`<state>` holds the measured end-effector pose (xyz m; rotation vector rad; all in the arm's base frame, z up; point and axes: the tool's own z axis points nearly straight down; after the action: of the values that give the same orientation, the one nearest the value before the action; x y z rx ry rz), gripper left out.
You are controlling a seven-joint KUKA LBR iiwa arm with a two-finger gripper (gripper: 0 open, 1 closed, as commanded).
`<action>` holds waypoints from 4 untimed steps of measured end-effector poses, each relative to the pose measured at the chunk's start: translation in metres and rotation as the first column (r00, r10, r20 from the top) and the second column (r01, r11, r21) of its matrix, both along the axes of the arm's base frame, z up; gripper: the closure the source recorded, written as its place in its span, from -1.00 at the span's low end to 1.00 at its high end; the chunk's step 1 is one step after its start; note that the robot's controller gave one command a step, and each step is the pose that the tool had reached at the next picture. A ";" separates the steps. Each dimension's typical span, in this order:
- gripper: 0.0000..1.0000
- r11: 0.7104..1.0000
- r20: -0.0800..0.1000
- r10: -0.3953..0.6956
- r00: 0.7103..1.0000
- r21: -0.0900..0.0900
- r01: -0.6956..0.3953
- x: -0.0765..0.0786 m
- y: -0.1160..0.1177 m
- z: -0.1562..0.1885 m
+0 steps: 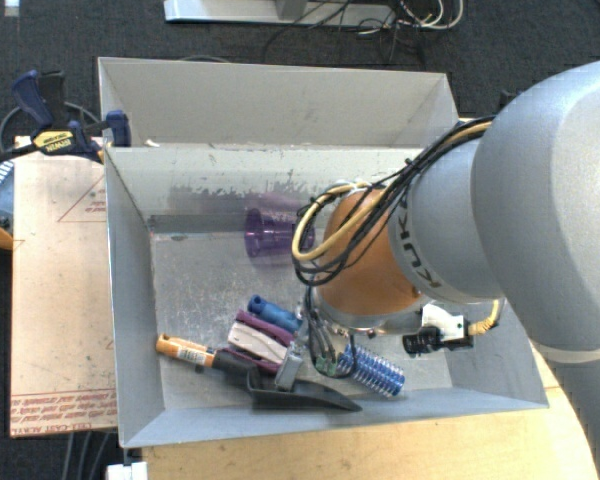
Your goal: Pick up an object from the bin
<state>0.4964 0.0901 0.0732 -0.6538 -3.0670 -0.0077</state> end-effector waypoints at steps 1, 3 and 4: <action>1.00 1.000 0.000 0.000 1.000 0.000 0.000 0.000 0.000 0.000; 1.00 1.000 0.010 -0.002 1.000 0.000 0.002 0.002 -0.001 0.020; 1.00 1.000 0.012 -0.002 1.000 0.000 0.002 0.003 -0.001 0.031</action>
Offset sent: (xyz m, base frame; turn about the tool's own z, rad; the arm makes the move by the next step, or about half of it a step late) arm 0.0000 0.0001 0.0428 0.0000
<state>0.4995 0.0889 0.1046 -0.6600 -3.0782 -0.0112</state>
